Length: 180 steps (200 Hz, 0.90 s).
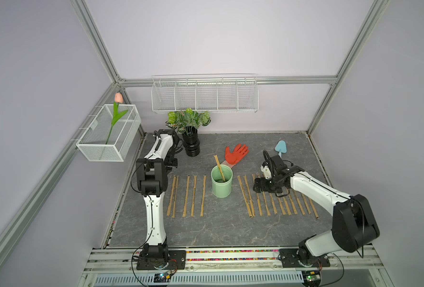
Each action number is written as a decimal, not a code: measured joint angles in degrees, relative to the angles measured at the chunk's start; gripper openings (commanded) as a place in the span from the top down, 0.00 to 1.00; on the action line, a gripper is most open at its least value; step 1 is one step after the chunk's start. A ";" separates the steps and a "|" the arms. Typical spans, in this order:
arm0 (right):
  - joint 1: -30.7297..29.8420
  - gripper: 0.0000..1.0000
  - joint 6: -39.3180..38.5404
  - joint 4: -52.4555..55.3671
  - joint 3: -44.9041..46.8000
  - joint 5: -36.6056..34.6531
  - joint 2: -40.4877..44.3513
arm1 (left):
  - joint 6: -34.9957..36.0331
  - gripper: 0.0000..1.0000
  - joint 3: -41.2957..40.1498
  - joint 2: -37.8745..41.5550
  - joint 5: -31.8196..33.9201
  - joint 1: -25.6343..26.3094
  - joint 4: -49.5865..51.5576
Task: Take the straws out of the storage container
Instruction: Place the straw at the center of the board.
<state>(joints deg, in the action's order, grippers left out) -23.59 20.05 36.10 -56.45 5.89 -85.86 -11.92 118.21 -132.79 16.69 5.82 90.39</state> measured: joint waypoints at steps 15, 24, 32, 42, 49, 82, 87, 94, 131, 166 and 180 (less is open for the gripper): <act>0.00 0.11 0.02 0.00 0.00 0.00 -0.07 | 0.00 0.87 0.00 -0.17 0.00 0.00 -0.13; 0.00 0.11 0.00 0.00 0.00 0.02 -0.20 | 0.02 0.87 0.00 -0.33 0.00 0.00 -0.22; 0.00 0.11 0.00 0.00 0.00 0.02 -0.35 | 0.02 0.86 0.00 -0.50 0.00 0.00 -0.35; 0.00 0.11 0.02 0.00 0.00 0.02 -0.50 | 0.02 0.86 0.00 -0.66 0.00 0.00 -0.42; 0.00 0.11 0.00 0.00 0.00 0.04 -0.52 | 0.02 0.86 0.00 -0.74 0.00 0.00 -0.44; 0.00 0.11 0.00 -0.02 0.00 0.17 -0.59 | 0.04 0.85 -0.04 -0.76 0.00 0.00 -0.66; 0.00 0.11 0.00 0.00 0.00 0.17 -0.63 | 0.04 0.85 -0.11 -0.76 0.00 0.00 -0.79; 0.00 0.11 0.00 0.00 0.00 0.17 -0.74 | 0.04 0.84 -0.15 -0.76 0.00 0.00 -0.92; 0.00 0.11 -0.20 0.00 -0.02 0.20 -1.36 | 0.07 0.84 -0.52 -0.76 0.00 0.00 -1.38; 0.00 0.11 -0.22 0.00 -0.02 0.20 -1.38 | -0.04 0.84 -0.94 -0.15 -0.28 0.02 -1.73; 0.00 0.11 -0.20 0.00 -0.02 0.17 -1.36 | -0.07 0.83 -1.36 1.46 -0.98 0.15 -2.14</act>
<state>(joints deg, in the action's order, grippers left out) -23.59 19.86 36.10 -56.47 6.07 -87.22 -11.99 116.86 -131.33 15.70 5.98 88.25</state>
